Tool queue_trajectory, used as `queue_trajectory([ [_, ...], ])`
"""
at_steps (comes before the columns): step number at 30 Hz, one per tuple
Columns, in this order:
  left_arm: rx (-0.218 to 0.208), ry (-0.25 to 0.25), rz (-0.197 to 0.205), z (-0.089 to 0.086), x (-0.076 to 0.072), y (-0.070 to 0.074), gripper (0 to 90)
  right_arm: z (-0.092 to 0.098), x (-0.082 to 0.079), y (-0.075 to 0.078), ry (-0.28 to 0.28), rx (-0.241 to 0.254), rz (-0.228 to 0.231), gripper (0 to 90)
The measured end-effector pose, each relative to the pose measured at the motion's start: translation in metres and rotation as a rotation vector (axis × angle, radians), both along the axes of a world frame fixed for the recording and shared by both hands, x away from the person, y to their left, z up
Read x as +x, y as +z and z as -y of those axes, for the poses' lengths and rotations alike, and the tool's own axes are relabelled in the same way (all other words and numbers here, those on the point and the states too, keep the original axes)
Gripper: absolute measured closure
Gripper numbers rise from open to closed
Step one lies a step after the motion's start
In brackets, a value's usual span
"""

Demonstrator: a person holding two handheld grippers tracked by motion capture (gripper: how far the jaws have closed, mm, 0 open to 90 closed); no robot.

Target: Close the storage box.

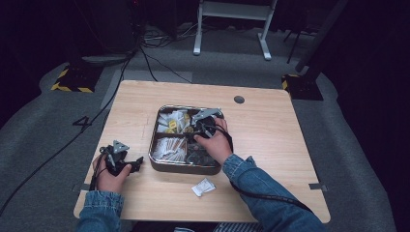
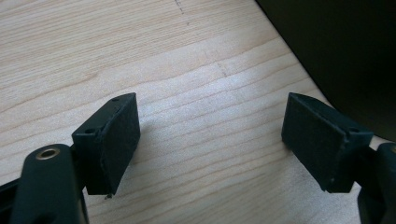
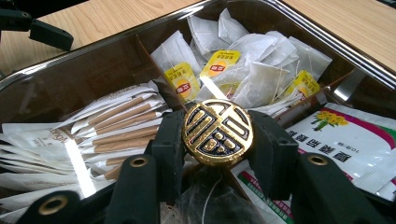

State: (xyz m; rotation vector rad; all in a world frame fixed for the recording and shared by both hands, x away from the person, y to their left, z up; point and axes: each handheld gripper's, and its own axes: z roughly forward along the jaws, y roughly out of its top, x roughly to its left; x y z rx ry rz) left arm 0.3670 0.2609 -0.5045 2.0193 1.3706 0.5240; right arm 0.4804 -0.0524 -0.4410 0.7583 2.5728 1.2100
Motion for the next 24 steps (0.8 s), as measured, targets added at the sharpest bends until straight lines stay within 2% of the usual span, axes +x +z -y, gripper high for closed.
queue_trajectory([
  [4,0.0,0.0,0.0,0.0,0.0,0.0,19.8,0.0,0.0,0.0,-0.001,0.007,-0.006,56.2],
  [8,0.0,0.0,0.0,0.0,0.0,0.0,19.8,0.001,0.0,0.002,0.0,0.054,0.005,48.4],
  [15,-0.008,0.003,0.002,0.001,0.001,0.0,19.8,0.011,-0.001,0.018,-0.009,0.075,0.037,42.2],
  [24,-0.008,0.002,0.002,0.0,0.001,0.0,19.8,0.035,-0.007,0.043,-0.013,0.087,0.067,40.4],
])
